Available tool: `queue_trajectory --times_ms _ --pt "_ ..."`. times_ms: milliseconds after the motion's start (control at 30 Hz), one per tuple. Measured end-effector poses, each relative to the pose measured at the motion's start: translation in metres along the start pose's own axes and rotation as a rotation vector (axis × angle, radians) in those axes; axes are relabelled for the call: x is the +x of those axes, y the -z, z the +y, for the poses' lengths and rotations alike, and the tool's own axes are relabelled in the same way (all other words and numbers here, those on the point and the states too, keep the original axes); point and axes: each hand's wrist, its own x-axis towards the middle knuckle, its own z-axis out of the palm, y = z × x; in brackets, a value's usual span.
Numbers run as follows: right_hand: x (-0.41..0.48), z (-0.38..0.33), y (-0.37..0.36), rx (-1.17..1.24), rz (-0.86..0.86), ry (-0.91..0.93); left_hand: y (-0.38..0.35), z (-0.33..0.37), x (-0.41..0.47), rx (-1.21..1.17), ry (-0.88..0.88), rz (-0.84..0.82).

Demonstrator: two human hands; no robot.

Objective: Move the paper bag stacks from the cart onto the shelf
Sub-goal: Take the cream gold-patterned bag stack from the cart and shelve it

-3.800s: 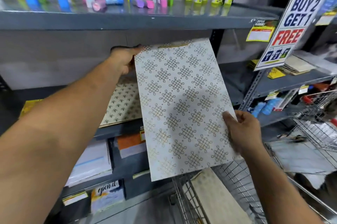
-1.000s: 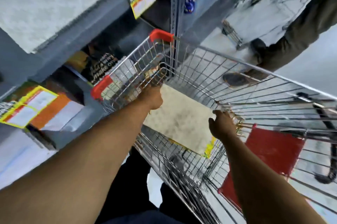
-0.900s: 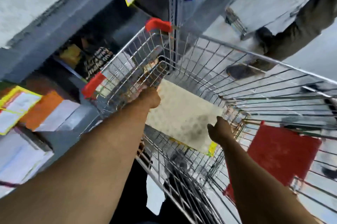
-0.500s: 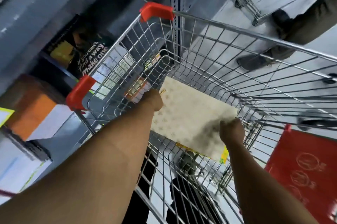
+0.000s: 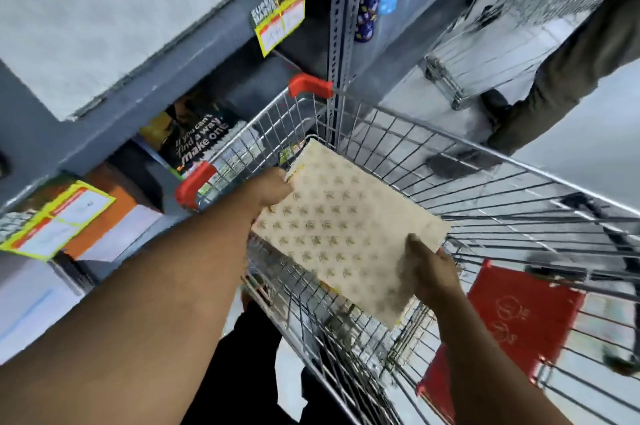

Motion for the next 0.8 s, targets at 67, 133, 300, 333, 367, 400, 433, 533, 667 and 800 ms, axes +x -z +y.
queue_trajectory --times_ms 67,133,300,333,367,400,433,533,667,800 --pt "-0.016 -0.017 0.002 -0.013 0.008 0.033 0.015 0.007 -0.02 -0.059 -0.076 0.063" --pt "-0.03 -0.036 0.003 0.084 -0.06 0.038 0.033 0.022 -0.04 -0.087 -0.143 0.124" --pt "-0.06 -0.079 0.008 0.206 -0.232 0.0 0.085 0.068 -0.106 -0.066 -0.425 0.145" --pt "-0.065 -0.087 0.007 0.254 -0.281 -0.019 0.096 0.076 -0.118 -0.07 -0.471 0.16" --pt "-0.074 -0.098 0.004 0.279 -0.322 -0.016 0.108 0.084 -0.132 -0.066 -0.509 0.19" --pt "-0.08 -0.106 0.002 0.306 -0.362 -0.002 0.118 0.091 -0.143 -0.06 -0.541 0.211" --pt "-0.09 -0.116 -0.002 0.326 -0.413 0.024 0.132 0.099 -0.155 -0.048 -0.572 0.234" --pt "-0.115 -0.14 -0.016 0.322 -0.549 0.091 0.176 0.118 -0.187 0.014 -0.598 0.335" --pt "-0.149 -0.156 -0.041 0.316 -0.718 0.128 0.228 0.131 -0.236 0.085 -0.626 0.393" --pt "-0.173 -0.163 -0.063 0.349 -0.861 0.11 0.263 0.124 -0.274 0.087 -0.613 0.446"
